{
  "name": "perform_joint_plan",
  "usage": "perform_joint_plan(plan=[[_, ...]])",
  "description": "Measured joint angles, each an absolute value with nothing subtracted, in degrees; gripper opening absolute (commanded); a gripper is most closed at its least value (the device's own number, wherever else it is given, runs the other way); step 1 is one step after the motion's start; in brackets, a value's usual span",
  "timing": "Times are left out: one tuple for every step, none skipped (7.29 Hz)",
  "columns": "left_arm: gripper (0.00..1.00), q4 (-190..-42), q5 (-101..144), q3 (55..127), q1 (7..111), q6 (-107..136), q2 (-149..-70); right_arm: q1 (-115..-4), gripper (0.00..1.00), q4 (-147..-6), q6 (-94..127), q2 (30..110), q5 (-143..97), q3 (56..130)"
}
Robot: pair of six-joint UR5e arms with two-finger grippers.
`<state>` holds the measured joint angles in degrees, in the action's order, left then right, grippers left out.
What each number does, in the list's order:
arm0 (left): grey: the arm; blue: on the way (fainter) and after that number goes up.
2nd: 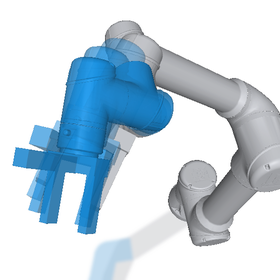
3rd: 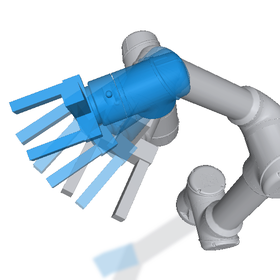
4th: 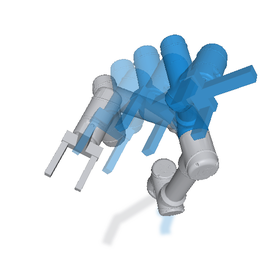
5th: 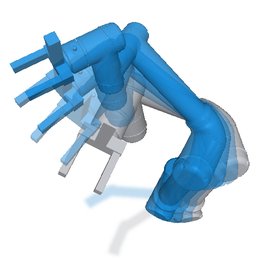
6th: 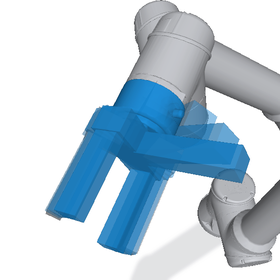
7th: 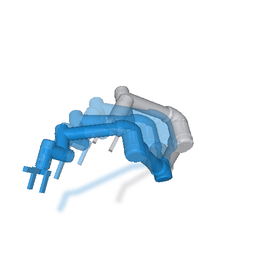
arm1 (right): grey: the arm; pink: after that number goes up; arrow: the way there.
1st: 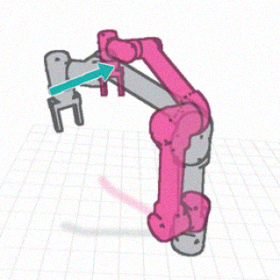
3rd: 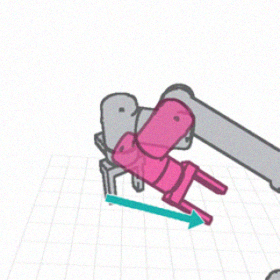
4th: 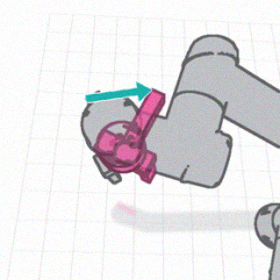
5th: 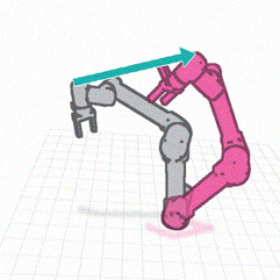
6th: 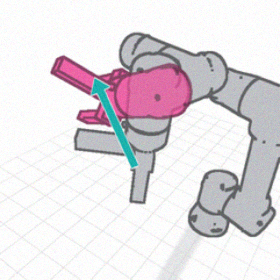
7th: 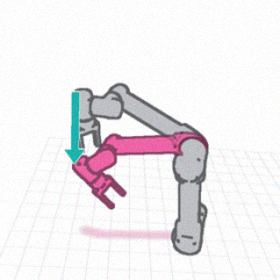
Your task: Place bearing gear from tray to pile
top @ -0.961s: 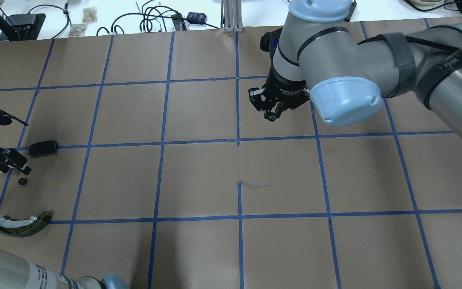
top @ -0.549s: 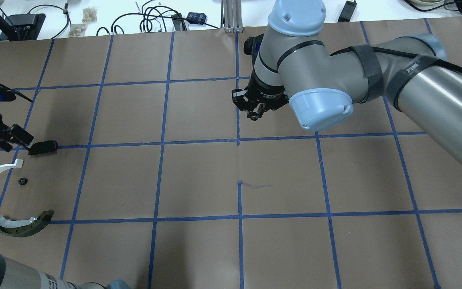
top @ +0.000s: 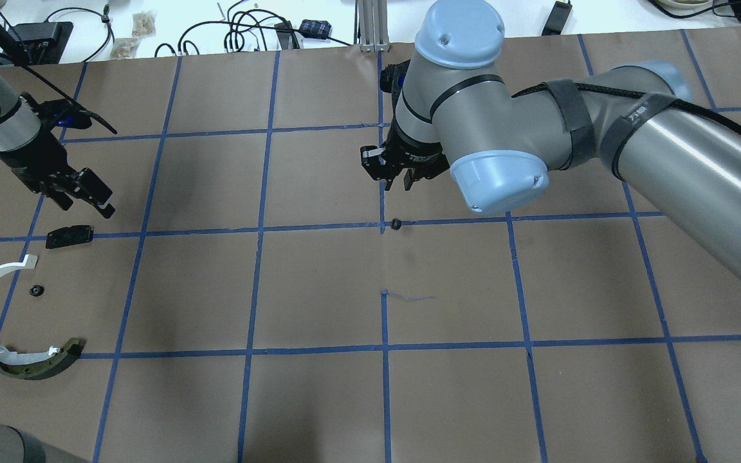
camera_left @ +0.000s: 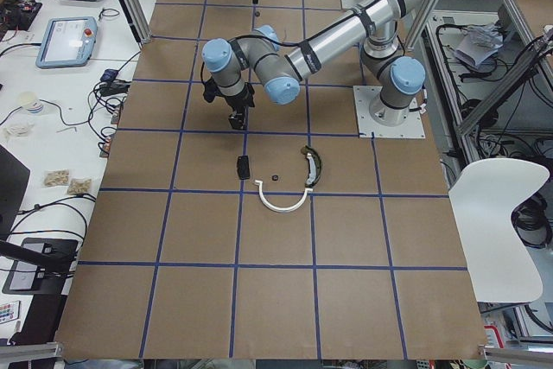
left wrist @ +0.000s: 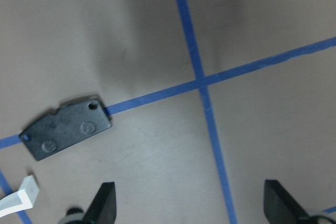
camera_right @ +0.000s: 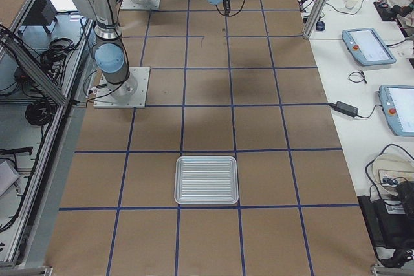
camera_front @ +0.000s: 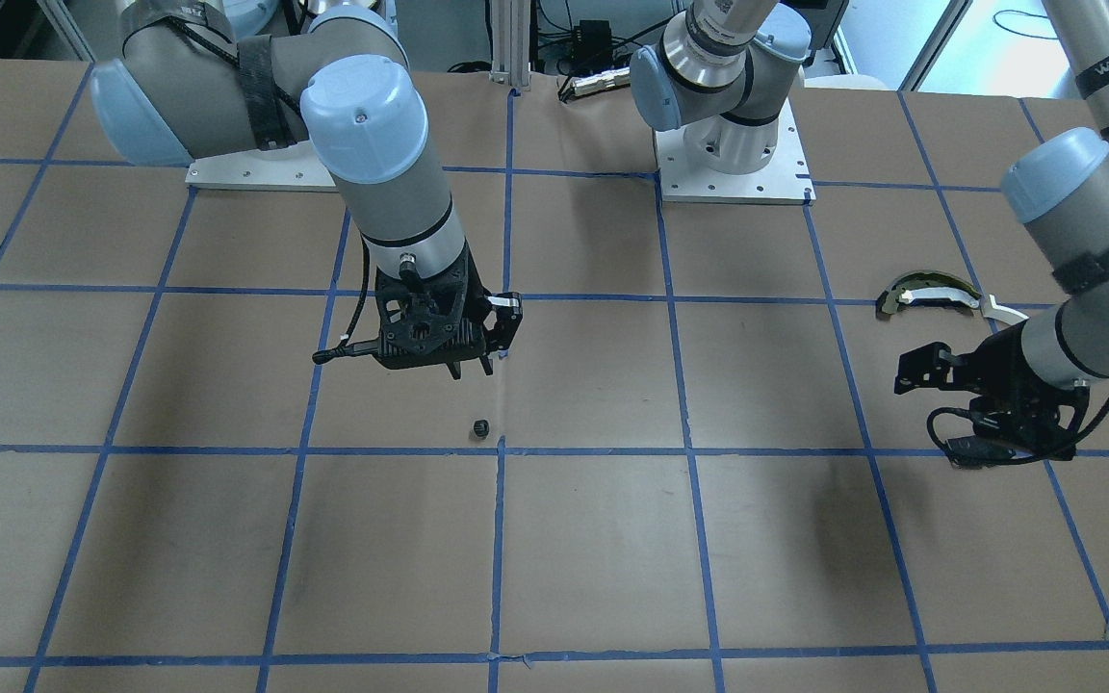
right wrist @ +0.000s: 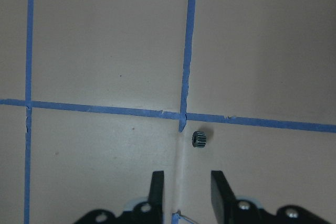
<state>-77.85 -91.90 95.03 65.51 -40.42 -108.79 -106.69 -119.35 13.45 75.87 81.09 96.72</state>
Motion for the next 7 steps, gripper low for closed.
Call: perform_joint_plan(plan=[[1.0,-77.4,-91.1,95.0,67.4,-38.4,-108.8,-106.7,0.8,-119.4,13.2,75.9,81.2,96.7],[1.0,-76.5,-90.8,95.0,69.8,-35.8,-109.0,-106.6,0.83,-119.4,13.0,76.0,81.4,96.6],[1.0,-74.7,-90.6,95.0,73.5,-31.7,-109.2,-106.2,0.88,-119.4,12.4,76.4,81.7,96.5],[1.0,-72.6,-90.4,95.0,77.9,-26.0,-109.4,-105.2,0.88,-119.1,10.7,77.4,81.9,96.3],[1.0,-71.3,-90.4,95.0,82.5,-19.8,-109.7,-103.5,0.88,-117.6,8.0,78.7,81.9,95.7],[1.0,-69.6,-90.3,95.2,87.1,-15.1,-110.0,-101.0,0.88,-114.1,4.1,80.0,81.8,94.4],[1.0,-67.1,-90.1,95.7,90.7,-12.3,-110.5,-98.2,0.87,-108.6,-0.5,81.1,82.0,91.9]])
